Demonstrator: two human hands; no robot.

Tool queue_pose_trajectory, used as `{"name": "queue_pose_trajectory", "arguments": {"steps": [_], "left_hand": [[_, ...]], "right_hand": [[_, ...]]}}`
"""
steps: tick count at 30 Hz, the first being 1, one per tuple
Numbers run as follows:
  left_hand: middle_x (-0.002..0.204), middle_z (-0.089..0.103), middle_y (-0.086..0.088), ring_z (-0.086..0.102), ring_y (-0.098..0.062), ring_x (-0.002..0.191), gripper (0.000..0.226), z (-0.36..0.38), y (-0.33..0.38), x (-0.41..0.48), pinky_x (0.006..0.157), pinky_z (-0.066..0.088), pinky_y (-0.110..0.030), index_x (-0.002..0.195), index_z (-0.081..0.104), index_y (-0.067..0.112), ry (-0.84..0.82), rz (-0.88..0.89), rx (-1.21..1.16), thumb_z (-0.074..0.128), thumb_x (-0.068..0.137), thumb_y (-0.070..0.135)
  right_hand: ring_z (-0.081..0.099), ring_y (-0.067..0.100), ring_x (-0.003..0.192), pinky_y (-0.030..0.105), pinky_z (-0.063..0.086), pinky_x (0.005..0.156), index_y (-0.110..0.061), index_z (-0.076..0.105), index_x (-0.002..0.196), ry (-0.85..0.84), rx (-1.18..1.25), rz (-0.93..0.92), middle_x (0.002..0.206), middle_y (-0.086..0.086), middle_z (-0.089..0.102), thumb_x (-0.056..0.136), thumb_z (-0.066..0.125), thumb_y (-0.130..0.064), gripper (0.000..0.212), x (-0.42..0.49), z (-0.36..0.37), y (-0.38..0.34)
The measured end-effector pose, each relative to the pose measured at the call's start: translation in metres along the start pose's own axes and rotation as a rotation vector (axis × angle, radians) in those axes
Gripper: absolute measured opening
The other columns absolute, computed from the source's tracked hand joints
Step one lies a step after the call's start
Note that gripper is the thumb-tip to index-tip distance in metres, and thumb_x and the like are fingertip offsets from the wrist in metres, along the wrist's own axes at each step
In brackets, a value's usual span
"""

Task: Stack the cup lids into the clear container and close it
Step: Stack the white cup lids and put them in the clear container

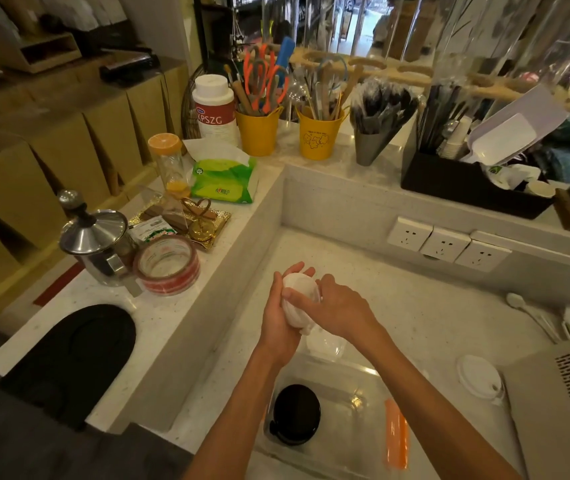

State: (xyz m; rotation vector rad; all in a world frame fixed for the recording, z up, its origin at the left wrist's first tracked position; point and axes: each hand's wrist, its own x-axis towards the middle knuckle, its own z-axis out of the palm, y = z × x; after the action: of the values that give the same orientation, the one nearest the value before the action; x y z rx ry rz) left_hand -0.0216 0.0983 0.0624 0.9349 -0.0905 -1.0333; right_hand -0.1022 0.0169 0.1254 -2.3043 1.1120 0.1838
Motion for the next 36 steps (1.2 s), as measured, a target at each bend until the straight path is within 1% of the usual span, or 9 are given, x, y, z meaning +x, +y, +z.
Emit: {"name": "queue_pose_trajectory", "arguments": {"steps": [3,7,10,13,20,23,27,31,36], "left_hand": [[0.122,0.074,-0.002,0.073,-0.026,0.108,0.041,-0.012,0.001,0.009,0.079,0.063,-0.043,0.126,0.067,0.027,0.023,-0.021,0.021,0.041,0.104,0.051],[0.119,0.065,-0.011,0.063,-0.032,0.108,0.046,-0.026,0.011,0.015,0.093,0.053,-0.055,0.125,0.06,0.018,0.155,-0.029,-0.18,0.046,0.1,0.055],[0.116,0.065,-0.011,0.065,-0.03,0.1,0.043,-0.031,0.013,0.016,0.095,0.052,-0.057,0.122,0.061,0.018,0.195,-0.021,-0.208,0.051,0.098,0.052],[0.117,0.065,-0.011,0.065,-0.03,0.099,0.042,-0.03,0.015,0.015,0.095,0.052,-0.056,0.122,0.061,0.018,0.197,-0.028,-0.196,0.047,0.101,0.051],[0.12,0.062,-0.012,0.063,-0.028,0.1,0.045,-0.038,0.018,0.017,0.101,0.048,-0.057,0.13,0.057,0.016,0.182,-0.029,-0.178,0.044,0.103,0.049],[0.118,0.061,-0.01,0.062,-0.027,0.098,0.04,-0.04,0.019,0.021,0.107,0.043,-0.06,0.126,0.057,0.017,0.161,-0.048,-0.17,0.048,0.101,0.047],[0.111,0.066,-0.005,0.063,-0.024,0.095,0.031,-0.031,0.019,0.026,0.099,0.05,-0.052,0.115,0.065,0.022,0.157,-0.106,-0.058,0.062,0.093,0.042],[0.11,0.072,-0.006,0.067,-0.025,0.095,0.038,-0.012,0.011,0.028,0.081,0.055,-0.042,0.115,0.069,0.025,0.127,-0.145,0.129,0.058,0.093,0.054],[0.12,0.075,-0.013,0.075,-0.031,0.097,0.057,0.008,0.003,0.023,0.08,0.059,-0.046,0.123,0.069,0.029,-0.11,-0.204,0.142,0.043,0.094,0.071]], "right_hand": [[0.069,0.015,0.078,0.035,0.055,0.078,-0.021,0.061,0.105,-0.091,0.278,-0.027,0.084,-0.004,0.073,0.078,0.025,-0.087,0.08,0.012,0.001,0.015],[0.066,0.016,0.097,0.034,0.052,0.089,-0.024,0.062,0.123,0.012,0.217,-0.049,0.113,0.001,0.07,0.097,0.05,-0.047,0.037,0.045,0.026,0.052],[0.043,0.03,0.135,0.041,0.037,0.111,-0.026,0.035,0.151,-0.238,-0.129,0.012,0.15,0.01,0.042,0.092,0.063,-0.038,0.066,0.07,0.056,0.082],[0.014,0.036,0.148,0.052,0.022,0.119,-0.03,0.008,0.158,-0.445,-0.34,-0.022,0.163,0.007,0.014,0.092,0.062,-0.034,0.085,0.076,0.086,0.105],[0.025,0.035,0.144,0.049,0.031,0.115,-0.022,0.018,0.157,-0.336,-0.079,0.059,0.161,0.009,0.017,0.094,0.053,-0.051,0.078,0.075,0.089,0.12],[0.055,0.028,0.122,0.039,0.055,0.093,-0.011,0.046,0.145,-0.246,0.393,0.086,0.146,0.01,0.048,0.1,0.045,-0.045,0.056,0.072,0.062,0.112],[0.065,0.022,0.099,0.041,0.063,0.073,-0.019,0.063,0.117,-0.105,0.628,-0.098,0.115,0.005,0.062,0.1,0.048,-0.045,0.035,0.056,0.014,0.098],[0.062,0.007,0.066,0.023,0.052,0.053,-0.02,0.066,0.103,-0.212,0.555,-0.268,0.091,-0.003,0.064,0.097,0.055,-0.044,0.027,0.04,-0.028,0.076],[0.064,0.0,0.079,0.018,0.055,0.059,-0.019,0.058,0.112,-0.151,0.527,-0.295,0.106,-0.002,0.063,0.085,0.074,-0.034,0.035,0.033,-0.033,0.053]]}}
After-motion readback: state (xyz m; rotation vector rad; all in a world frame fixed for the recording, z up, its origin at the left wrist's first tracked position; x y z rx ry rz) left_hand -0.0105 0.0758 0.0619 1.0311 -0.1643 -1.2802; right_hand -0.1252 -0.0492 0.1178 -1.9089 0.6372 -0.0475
